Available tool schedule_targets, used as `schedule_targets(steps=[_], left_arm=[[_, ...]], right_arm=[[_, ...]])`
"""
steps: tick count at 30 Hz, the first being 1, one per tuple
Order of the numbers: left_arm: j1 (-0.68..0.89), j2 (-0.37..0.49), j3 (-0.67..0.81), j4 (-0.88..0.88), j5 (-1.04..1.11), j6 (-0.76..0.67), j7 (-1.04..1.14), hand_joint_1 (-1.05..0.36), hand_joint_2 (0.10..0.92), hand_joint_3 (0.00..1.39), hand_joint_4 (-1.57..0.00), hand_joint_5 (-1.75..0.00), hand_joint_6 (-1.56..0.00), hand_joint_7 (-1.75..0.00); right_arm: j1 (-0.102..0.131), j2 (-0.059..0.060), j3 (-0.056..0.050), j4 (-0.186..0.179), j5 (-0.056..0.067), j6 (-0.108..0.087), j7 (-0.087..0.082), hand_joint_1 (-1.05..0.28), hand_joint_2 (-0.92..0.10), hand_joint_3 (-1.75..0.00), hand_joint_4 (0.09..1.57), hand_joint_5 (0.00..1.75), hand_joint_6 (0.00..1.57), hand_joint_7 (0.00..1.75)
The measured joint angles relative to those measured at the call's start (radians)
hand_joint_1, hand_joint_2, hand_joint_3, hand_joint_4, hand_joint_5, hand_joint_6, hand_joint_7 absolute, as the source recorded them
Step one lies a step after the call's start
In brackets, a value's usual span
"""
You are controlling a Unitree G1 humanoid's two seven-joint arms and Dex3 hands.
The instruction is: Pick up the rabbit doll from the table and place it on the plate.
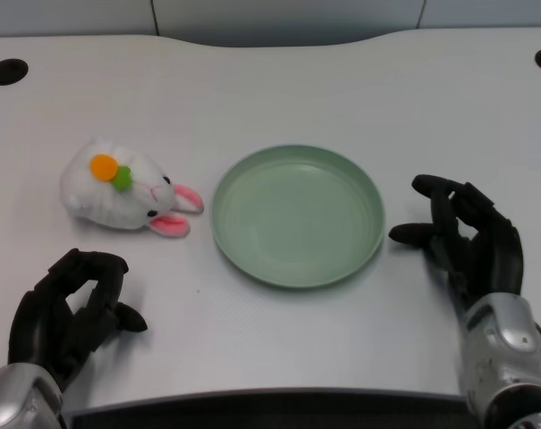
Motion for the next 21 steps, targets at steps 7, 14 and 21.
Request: schedule_targets(steps=[7, 14, 21], left_arm=[[0.009, -0.006, 0.003, -0.025, 0.0, 0.023, 0.025, -0.42, 0.921, 0.48, -0.67, -1.75, -0.42, -1.75], [0.018, -0.015, 0.005, -0.034, 0.001, 0.015, 0.036, -0.44, 0.921, 0.44, -0.65, -1.75, -0.41, -1.74], [0.019, -0.016, 0.005, -0.039, 0.002, 0.022, 0.04, -0.44, 0.921, 0.45, -0.65, -1.75, -0.41, -1.74]], right_arm=[[-0.003, 0.022, -0.044, -0.038, 0.057, 0.055, -0.014, -0.41, -0.92, -0.36, 0.79, 1.08, 0.74, 0.72], [-0.004, 0.04, -0.063, -0.094, 0.102, 0.138, -0.031, -0.4, -0.92, -0.39, 0.8, 1.15, 0.72, 0.79], [-0.003, 0.04, -0.062, -0.109, 0.109, 0.159, -0.031, -0.41, -0.92, -0.37, 0.78, 1.14, 0.69, 0.81]])
